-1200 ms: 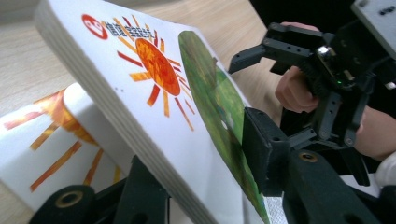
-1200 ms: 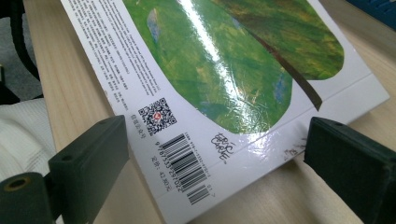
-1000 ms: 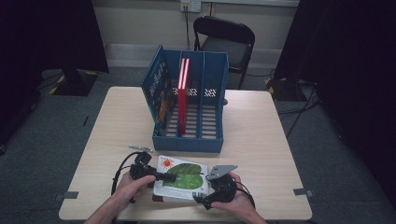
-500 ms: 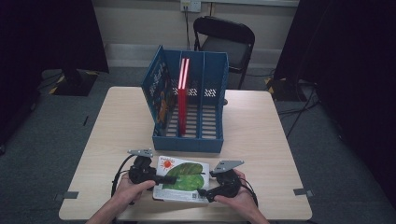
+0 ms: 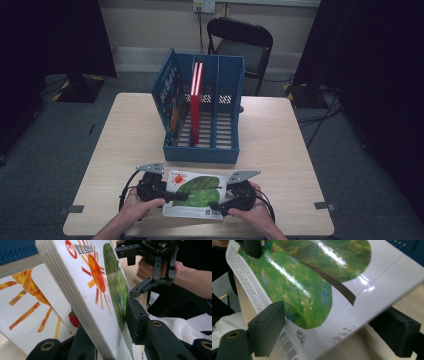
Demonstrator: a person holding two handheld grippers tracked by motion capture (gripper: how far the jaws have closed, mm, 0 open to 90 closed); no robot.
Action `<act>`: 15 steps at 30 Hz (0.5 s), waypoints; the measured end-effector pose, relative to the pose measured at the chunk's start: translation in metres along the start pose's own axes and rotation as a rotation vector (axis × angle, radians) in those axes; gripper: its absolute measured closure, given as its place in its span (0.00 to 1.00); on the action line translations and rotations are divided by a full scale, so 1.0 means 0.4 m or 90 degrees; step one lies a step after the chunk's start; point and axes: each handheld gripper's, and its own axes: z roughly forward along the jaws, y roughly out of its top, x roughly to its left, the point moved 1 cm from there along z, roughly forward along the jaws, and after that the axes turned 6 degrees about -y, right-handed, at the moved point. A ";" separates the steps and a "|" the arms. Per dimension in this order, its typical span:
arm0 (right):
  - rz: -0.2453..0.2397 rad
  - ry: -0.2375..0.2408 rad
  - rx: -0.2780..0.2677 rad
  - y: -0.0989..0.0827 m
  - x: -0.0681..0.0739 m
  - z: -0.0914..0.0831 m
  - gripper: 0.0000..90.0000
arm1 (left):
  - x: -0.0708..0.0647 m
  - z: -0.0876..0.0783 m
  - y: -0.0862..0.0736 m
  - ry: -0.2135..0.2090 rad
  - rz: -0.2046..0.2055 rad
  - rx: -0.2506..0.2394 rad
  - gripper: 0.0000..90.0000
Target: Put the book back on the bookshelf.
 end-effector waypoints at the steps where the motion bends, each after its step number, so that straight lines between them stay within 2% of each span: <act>1: -0.002 0.000 -0.001 0.002 0.004 0.000 0.14 | 0.000 0.000 0.000 0.000 0.002 0.000 0.79; 6: -0.010 -0.006 -0.003 0.009 0.006 -0.002 0.16 | 0.000 0.001 -0.001 0.000 0.002 0.002 0.80; 8: -0.020 -0.022 -0.013 0.012 0.009 -0.011 0.20 | 0.001 0.004 -0.001 -0.003 -0.003 0.001 0.82; 10: -0.021 -0.029 -0.033 0.016 0.007 -0.024 0.26 | -0.001 0.008 0.000 0.003 0.004 0.005 0.84; 13: -0.024 -0.024 -0.066 0.028 0.008 -0.051 0.30 | -0.004 0.018 0.001 0.022 0.031 0.033 0.85; 15: -0.026 -0.027 -0.072 0.033 0.006 -0.059 0.32 | -0.004 0.020 0.004 0.025 0.031 0.035 0.84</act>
